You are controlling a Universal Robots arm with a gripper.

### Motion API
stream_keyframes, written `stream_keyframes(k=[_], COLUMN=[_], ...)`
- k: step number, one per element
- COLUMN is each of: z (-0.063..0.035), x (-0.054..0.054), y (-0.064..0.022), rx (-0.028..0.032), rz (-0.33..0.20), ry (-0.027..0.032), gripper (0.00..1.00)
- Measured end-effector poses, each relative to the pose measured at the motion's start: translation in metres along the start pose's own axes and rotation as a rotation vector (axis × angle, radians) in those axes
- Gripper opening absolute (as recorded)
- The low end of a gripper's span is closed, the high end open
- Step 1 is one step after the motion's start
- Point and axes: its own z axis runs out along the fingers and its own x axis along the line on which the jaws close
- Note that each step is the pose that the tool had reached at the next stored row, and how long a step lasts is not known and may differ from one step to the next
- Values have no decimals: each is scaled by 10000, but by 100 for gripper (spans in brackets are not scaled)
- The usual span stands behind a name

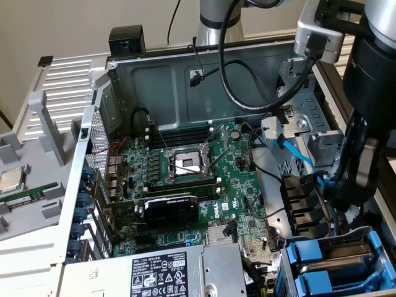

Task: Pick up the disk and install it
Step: 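Insert the first disk wire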

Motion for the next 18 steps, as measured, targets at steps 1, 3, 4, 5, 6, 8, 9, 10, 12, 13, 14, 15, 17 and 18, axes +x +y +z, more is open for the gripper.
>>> stream_keyframes(k=[1, 3, 4, 5, 6, 8, 9, 10, 12, 13, 14, 15, 17, 18], z=[1, 2, 3, 3, 3, 5, 4, 5, 5, 5, 5, 6, 6, 7], x=[-11, -44, -59, -69, -72, -72, -71, -71, -73, -78, -87, -97, -124, -138], y=[11, 43, 59, 73, 86, 112, 124, 137, 161, 172, 184, 195, 216, 227], rx=[2, 8, 14, 28, 48, 102, 134, 165, 241, 308, 393, 483, 681, 789], rz=[0, 0, 0, 0, -1, -2, -3, -3, -4, -5, -6, -7, -10, -11], ry=[3, 12, 21, 43, 73, 156, 204, 249, 352, 425, 516, 598, 754, 842], gripper=[35, 35, 35, 35, 35, 35, 35, 35, 35, 35, 35, 35, 35, 35])
